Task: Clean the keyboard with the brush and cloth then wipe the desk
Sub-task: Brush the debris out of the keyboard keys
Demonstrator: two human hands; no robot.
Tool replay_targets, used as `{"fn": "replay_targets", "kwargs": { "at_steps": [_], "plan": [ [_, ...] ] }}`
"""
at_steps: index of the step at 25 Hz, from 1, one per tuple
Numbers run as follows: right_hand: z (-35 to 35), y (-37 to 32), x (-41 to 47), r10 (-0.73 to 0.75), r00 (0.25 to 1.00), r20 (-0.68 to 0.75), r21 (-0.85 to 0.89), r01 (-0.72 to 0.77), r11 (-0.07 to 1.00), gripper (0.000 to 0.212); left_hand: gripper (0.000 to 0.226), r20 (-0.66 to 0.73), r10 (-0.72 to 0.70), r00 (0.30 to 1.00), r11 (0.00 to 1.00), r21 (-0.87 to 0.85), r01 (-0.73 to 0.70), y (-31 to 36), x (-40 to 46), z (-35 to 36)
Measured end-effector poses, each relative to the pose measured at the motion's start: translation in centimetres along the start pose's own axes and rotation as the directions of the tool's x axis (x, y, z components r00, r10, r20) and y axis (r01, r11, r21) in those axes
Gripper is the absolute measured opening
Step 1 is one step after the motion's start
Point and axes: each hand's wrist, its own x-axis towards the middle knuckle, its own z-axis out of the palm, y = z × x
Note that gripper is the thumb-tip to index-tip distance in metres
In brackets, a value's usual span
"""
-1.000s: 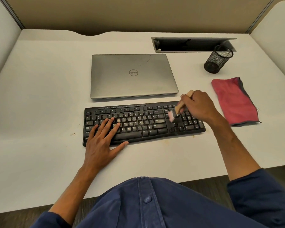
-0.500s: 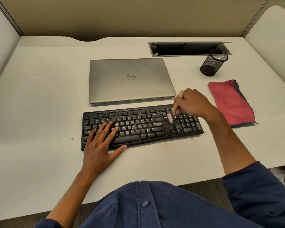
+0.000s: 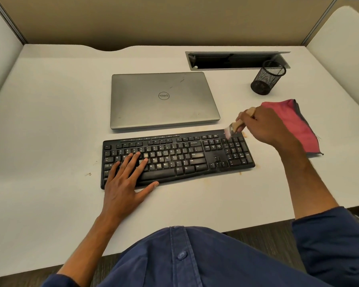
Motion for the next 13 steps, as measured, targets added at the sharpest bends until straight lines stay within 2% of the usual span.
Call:
{"fn": "replay_targets", "kwargs": {
  "at_steps": [2, 3, 6, 10, 12, 13],
  "plan": [
    [0.2, 0.8, 0.1, 0.012, 0.991, -0.137, -0.020, -0.014, 1.000, 0.036, 0.074, -0.001, -0.002, 1.000, 1.000, 0.006, 0.002, 0.0, 0.0, 0.0],
    [0.7, 1.2, 0.1, 0.012, 0.990, -0.143, 0.004, -0.012, 1.000, 0.036, 0.074, -0.001, -0.002, 1.000, 1.000, 0.004, 0.002, -0.1, -0.1, 0.0],
    [2.1, 1.9, -0.4, 0.006, 1.000, -0.029, 0.084, -0.004, 0.996, 0.038, 0.074, 0.006, 0.004, 1.000, 1.000, 0.004, -0.004, -0.1, 0.0, 0.0],
    [1.4, 1.2, -1.3, -0.005, 0.989, 0.149, 0.033, 0.000, 0.999, 0.038, 0.074, 0.008, -0.002, 1.000, 1.000, 0.003, 0.002, 0.0, 0.0, 0.0],
    [1.2, 1.2, -1.1, -0.007, 0.988, 0.157, -0.003, 0.008, 1.000, 0.039, 0.075, 0.013, -0.003, 1.000, 1.000, 0.002, 0.003, -0.1, -0.1, 0.0],
    [1.3, 1.2, -0.8, -0.001, 0.995, 0.103, -0.029, 0.004, 1.000, 0.039, 0.075, 0.015, -0.005, 1.000, 1.000, 0.002, 0.005, -0.1, -0.1, 0.0]
  ]
}}
